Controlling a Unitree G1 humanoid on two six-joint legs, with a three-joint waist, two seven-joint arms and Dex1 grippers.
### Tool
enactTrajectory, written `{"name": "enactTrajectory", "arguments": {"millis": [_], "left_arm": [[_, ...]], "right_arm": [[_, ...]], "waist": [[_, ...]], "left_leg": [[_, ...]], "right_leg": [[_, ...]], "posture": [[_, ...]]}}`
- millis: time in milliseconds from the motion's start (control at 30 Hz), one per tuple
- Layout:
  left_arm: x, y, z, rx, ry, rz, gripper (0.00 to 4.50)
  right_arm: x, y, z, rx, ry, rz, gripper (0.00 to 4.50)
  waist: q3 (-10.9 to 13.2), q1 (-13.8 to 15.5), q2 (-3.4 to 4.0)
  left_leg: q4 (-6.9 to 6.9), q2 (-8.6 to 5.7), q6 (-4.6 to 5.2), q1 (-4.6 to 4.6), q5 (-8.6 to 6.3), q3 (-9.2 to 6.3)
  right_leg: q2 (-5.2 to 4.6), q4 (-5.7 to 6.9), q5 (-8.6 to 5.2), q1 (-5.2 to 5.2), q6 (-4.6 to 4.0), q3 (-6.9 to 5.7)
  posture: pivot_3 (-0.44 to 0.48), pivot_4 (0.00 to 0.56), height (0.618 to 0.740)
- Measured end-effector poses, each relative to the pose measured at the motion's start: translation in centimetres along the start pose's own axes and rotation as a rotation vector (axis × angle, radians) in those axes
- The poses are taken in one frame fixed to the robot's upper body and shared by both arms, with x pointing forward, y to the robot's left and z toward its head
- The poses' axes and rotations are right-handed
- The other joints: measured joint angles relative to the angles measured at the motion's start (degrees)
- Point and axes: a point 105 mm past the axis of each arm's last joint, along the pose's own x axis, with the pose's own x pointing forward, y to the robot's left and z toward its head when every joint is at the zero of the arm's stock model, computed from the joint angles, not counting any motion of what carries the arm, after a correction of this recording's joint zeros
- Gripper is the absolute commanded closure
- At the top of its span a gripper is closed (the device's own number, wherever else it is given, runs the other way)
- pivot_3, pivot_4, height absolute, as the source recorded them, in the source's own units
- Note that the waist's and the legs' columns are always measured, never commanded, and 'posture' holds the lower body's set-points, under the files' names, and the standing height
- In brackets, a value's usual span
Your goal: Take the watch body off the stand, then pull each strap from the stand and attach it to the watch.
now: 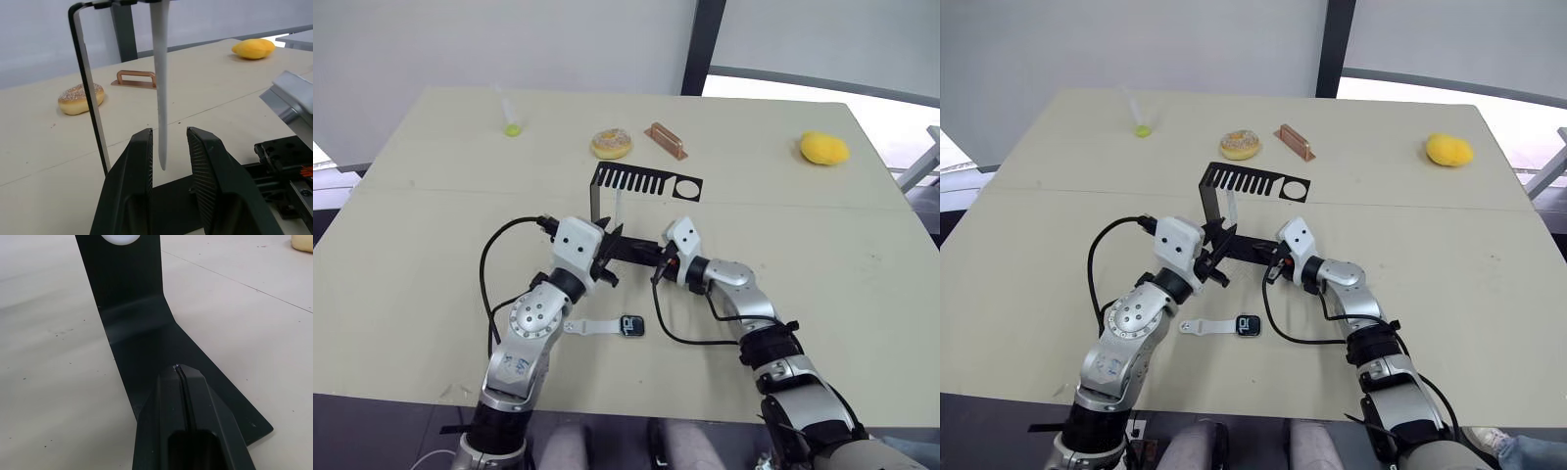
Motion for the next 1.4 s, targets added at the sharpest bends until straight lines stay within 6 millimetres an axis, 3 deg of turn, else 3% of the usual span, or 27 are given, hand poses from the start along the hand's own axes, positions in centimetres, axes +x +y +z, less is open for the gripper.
{"name": "enactTrajectory", "arguments": {"millis": [567, 600, 733, 1400], "left_arm": [[3.8, -1.1, 0.9, 0.002, -0.067, -0.053, 3.28], [3.9, -1.1, 0.8, 0.002, -0.062, -0.052, 3.28], [4.0, -1.0, 0.7, 0.005, -0.064, -0.043, 4.45], [3.2, -0.2, 2.1, 0.031, -0.161, -0.015, 4.45]], "right_arm": [[0.1, 0.7, 0.1, 0.007, 0.013, 0.029, 4.50], [0.1, 0.7, 0.1, 0.007, 0.014, 0.030, 4.50], [0.0, 0.9, 0.0, 0.012, 0.017, 0.032, 4.50], [-0.1, 1.0, -0.2, 0.023, 0.027, 0.029, 4.50]], "waist": [[-0.01, 0.10, -0.01], [-0.01, 0.10, -0.01], [-0.01, 0.19, -0.01], [-0.01, 0.26, -0.01]], "left_leg": [[0.01, -0.01, -0.09, -0.01, 0.05, 0.01], [0.02, -0.01, -0.09, -0.01, 0.05, 0.01], [0.02, -0.01, -0.10, -0.01, 0.05, 0.00], [0.01, 0.00, -0.09, 0.00, 0.04, 0.01]], "right_leg": [[0.00, -0.01, 0.00, 0.00, 0.01, -0.01], [0.00, 0.00, 0.00, 0.00, 0.01, -0.01], [-0.01, -0.01, 0.00, 0.00, 0.01, -0.01], [-0.01, -0.02, 0.01, 0.01, 0.01, -0.01]], "posture": [[0.000, 0.150, 0.740], [0.000, 0.150, 0.740], [0.000, 0.150, 0.740], [0.000, 0.150, 0.740]]}}
